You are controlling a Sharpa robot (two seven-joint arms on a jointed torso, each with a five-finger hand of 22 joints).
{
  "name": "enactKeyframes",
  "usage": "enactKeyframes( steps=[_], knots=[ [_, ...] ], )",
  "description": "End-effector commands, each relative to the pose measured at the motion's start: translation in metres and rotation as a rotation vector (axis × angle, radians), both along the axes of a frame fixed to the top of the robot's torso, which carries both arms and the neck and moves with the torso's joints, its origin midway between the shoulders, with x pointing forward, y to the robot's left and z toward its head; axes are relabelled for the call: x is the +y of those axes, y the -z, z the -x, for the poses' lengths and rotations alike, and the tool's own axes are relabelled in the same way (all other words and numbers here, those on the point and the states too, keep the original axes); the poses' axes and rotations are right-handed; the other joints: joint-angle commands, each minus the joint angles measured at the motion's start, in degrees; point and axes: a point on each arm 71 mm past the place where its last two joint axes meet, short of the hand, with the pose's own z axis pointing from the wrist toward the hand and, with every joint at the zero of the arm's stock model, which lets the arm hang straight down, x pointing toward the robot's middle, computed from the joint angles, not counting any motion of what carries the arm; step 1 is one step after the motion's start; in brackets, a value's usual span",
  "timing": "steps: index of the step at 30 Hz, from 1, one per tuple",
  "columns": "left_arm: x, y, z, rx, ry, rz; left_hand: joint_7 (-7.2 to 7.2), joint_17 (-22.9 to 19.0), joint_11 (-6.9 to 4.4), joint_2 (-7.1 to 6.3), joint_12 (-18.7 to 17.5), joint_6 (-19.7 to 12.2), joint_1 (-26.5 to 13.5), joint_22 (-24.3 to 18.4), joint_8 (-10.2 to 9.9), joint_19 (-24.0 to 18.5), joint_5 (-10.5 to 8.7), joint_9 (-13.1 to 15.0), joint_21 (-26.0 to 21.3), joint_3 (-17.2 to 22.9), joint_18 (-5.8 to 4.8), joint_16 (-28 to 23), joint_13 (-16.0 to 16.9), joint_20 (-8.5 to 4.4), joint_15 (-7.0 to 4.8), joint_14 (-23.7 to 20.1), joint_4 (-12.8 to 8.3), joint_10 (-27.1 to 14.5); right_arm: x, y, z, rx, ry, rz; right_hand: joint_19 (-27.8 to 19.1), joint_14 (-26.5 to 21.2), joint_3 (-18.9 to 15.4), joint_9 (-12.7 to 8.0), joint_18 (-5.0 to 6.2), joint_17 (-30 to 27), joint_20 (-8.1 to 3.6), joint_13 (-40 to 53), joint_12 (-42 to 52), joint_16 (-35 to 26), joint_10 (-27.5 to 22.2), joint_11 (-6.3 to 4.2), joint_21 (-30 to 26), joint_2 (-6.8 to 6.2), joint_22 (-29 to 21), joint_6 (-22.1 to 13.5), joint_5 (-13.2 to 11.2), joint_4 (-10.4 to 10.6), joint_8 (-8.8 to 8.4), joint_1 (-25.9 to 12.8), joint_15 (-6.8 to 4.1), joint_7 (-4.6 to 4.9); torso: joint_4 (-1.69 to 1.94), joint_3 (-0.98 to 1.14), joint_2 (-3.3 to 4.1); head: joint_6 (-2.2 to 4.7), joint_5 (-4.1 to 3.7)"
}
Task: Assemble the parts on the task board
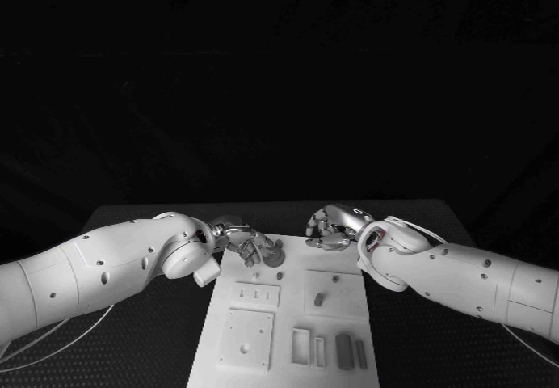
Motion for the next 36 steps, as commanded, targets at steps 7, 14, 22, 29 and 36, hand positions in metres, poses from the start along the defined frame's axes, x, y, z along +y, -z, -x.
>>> enactKeyframes(
  steps=[7,14,22,29,36],
  knots=[
    [-0.001,0.006,0.005,-0.025,0.106,-0.197,-2.36,2.67,-1.83,0.51,12.15,2.03,0.0,1.2,-0.25,2.89,0.71,1.99,4.48,-0.61,-0.25,7.76,10.52,-3.59,-2.71,2.43,-0.35,-0.83,-0.026,-0.016,-0.014,-0.009,0.103,-0.094,-0.64,-0.67,0.45,0.16,2.56,-0.13,0.04,-0.34,-0.41,-0.58,-0.43,0.17,-0.5,-0.55,-0.11,-0.1,0.96,0.65,-0.51,0.66,0.17,0.48,-0.09,0.09,0.05,-0.6,0.26],
    [-0.002,0.008,0.008,-0.064,0.1,-0.318,-3.05,3.25,-2.41,0.51,19.69,2.86,-0.41,1.51,-0.31,3.9,0.81,3.85,7.25,-0.47,-0.43,12.52,16.85,-5.17,-4.22,2.91,-0.17,-2.76,-0.032,-0.029,-0.022,-0.02,0.132,-0.133,-0.71,-0.74,0.43,0.24,2.56,-0.14,0.1,-0.47,-0.42,-0.68,-0.5,0.22,-0.59,-0.66,-0.12,-0.16,1.64,0.76,-0.63,0.72,0.21,0.52,-0.04,0.16,0.02,-1.33,0.15],
    [-0.006,0.012,0.015,-0.169,0.146,-0.446,-3.53,2.99,-2.9,0.44,21.67,3.77,-0.87,1.28,-0.1,4.62,1.22,4.83,7.62,-0.34,-0.6,14.1,18.3,-5.63,-4.83,3.49,-0.16,-2.73,-0.032,-0.035,-0.026,-0.027,0.135,-0.148,-0.85,-0.85,0.22,0.39,2.56,-0.16,0.18,-0.63,-0.41,-0.81,-0.66,0.29,-0.72,-0.64,-0.12,-0.3,2.81,0.75,-0.83,0.76,0.28,0.59,0.07,0.04,0.03,-2.09,0.21],
    [-0.006,0.02,0.023,-0.207,0.16,-0.493,-3.4,2.44,-2.71,0.32,21.4,3.82,-1.03,1.06,-0.24,4.49,1.99,5.12,7.02,-0.03,-0.82,13.88,18.2,-5.59,-4.62,2.91,-0.24,-3.33,-0.029,-0.036,-0.027,-0.02,0.131,-0.172,-1.04,-1.02,0.02,0.38,2.56,-0.19,0.24,-0.71,-0.46,-0.96,-0.85,0.39,-0.87,-0.65,-0.13,-0.69,3.02,0.77,-1.1,0.64,0.38,0.71,-0.03,0.04,0.02,-2.5,0.35],
    [-0.006,0.03,0.028,-0.233,0.164,-0.528,-3.39,2.16,-2.71,-0.13,21.41,3.93,-1.13,1.05,-0.37,4.71,2.56,5.25,6.88,0.02,-0.89,14.02,18.15,-5.65,-4.6,3.04,-0.29,-3.13,-0.028,-0.037,-0.026,-0.018,0.124,-0.178,-1.6,-1.49,-0.15,0.37,2.56,-0.37,0.42,-0.93,-0.64,-1.41,-1.32,0.73,-1.32,-0.54,-0.22,-1.6,3.13,0.71,-1.68,0.68,0.71,1.07,0.04,-0.05,0.0,-2.98,0.15]
  ],
)
